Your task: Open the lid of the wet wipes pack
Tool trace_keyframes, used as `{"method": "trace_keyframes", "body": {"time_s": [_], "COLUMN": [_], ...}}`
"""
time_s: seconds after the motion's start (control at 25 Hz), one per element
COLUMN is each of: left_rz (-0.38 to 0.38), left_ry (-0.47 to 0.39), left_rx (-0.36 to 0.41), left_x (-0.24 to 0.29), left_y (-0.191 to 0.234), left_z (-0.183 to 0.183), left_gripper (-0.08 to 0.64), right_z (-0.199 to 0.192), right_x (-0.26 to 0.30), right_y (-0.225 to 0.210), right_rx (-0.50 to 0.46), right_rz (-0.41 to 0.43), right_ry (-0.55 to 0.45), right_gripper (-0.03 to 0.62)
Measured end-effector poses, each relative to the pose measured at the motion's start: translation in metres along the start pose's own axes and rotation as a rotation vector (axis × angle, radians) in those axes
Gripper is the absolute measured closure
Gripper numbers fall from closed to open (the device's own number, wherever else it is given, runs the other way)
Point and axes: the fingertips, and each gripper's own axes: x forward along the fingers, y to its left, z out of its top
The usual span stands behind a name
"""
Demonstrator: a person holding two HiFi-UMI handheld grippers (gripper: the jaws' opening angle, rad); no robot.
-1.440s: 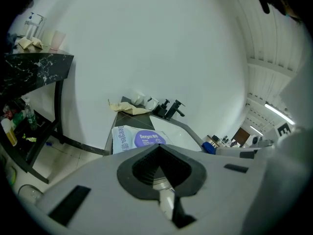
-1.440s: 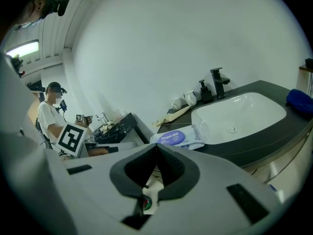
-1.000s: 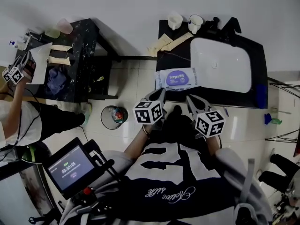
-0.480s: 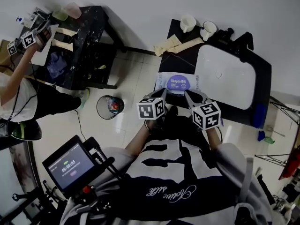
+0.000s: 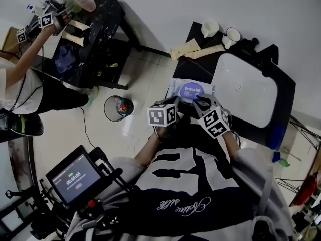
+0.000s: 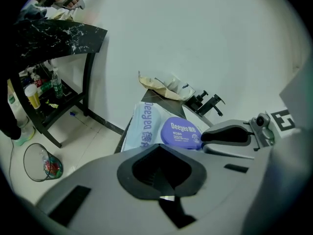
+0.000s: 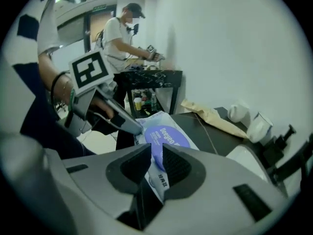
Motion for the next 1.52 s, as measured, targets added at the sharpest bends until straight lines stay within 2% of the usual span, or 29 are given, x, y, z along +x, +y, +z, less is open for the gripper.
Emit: {"method": "trace_keyframes", "body": {"time_s": [0.12,0.4,0.56,0.64,0.72,0.8,1.08,1.16,1.4,1.52], "left_rz": [0.002,0.012,0.017,0.016,0.015,0.021,0.120,0.132,0.118,0.126], "left_ry": [0.004,0.005,0.009,0.017,0.036,0.061,0.117,0.122,0.120,0.134], "left_rx": [-0.005,0.009,0.003,0.001,0.017,0.056,0.265,0.304,0.268,0.301], "left_x": [-0.004,-0.003,-0.003,-0.003,-0.002,-0.001,0.004,0.006,0.004,0.005], "left_y": [-0.005,-0.005,-0.002,-0.001,-0.001,-0.001,-0.003,-0.004,-0.004,-0.006], "left_z": [-0.001,0.001,-0.001,-0.001,0.000,0.000,-0.002,-0.003,-0.002,-0.003], "left_gripper": [0.561,0.561,0.561,0.561,0.561,0.561,0.561,0.561,0.561,0.561], "right_z": [-0.001,0.005,0.004,0.004,0.003,0.002,0.008,0.010,0.011,0.011], "right_x": [0.004,0.018,0.022,0.025,0.028,0.031,0.030,0.028,0.027,0.026], "right_y": [0.007,0.015,0.017,0.018,0.020,0.021,0.019,0.017,0.015,0.013], "right_rx": [-0.122,-0.263,-0.354,-0.431,-0.529,-0.585,-0.526,-0.499,-0.452,-0.417], "right_rz": [0.032,0.080,0.087,0.081,0.068,0.061,0.049,0.045,0.061,0.070], "right_ry": [0.027,0.038,0.056,0.069,0.083,0.096,0.048,0.033,0.019,0.005], "right_gripper": [0.525,0.525,0.525,0.525,0.525,0.525,0.526,0.526,0.526,0.525]}}
